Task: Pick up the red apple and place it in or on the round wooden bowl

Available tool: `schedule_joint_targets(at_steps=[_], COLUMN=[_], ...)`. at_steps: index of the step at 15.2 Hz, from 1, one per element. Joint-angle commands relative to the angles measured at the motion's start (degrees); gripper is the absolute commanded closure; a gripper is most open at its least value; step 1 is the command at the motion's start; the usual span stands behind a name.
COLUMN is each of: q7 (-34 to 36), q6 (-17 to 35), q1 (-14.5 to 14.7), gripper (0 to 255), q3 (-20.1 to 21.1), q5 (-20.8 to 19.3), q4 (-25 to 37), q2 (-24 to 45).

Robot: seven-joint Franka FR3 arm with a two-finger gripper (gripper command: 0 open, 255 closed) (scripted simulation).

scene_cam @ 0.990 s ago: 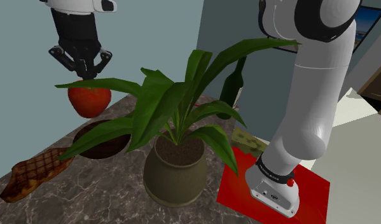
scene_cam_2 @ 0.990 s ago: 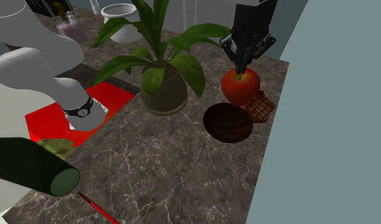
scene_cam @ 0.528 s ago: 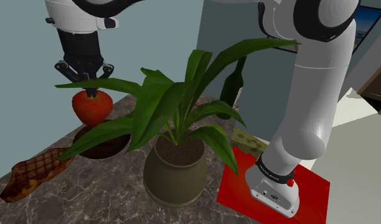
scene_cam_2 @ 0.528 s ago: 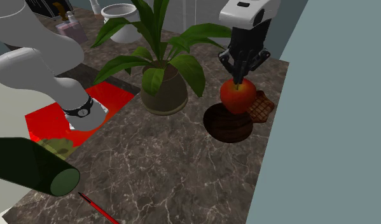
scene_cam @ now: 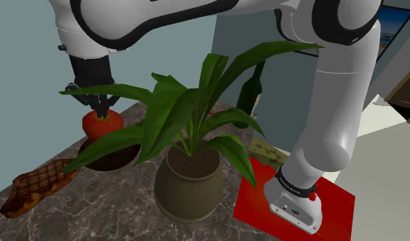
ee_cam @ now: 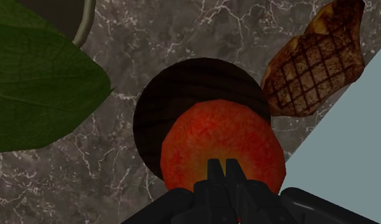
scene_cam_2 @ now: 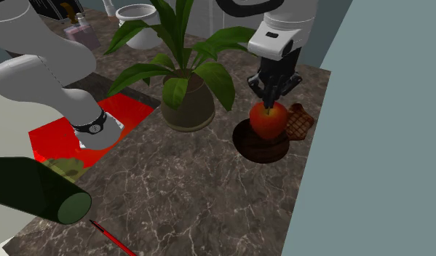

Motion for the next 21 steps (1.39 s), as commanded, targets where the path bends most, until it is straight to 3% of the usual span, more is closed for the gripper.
schedule_joint_targets(at_steps=[1, 9, 10, 15, 19, 21], q7=[0.11, 0.24, 0.24, 0.24, -0.71, -0.72], q6=[1.38, 2.18, 2.18, 2.18, -4.37, -4.36], q1=[-0.10, -0.09, -0.09, -0.09, -0.11, -0.10], gripper=[255, 255, 0, 0, 0, 0], q3=[-0.12, -0.20, -0.20, -0.20, 0.42, 0.42], q5=[-0.21, -0.39, -0.38, -0.38, 0.98, 0.99], q4=[-1.21, -1.85, -1.85, -1.86, 3.44, 3.43], q2=[0.19, 0.39, 0.39, 0.38, -1.26, -1.27])
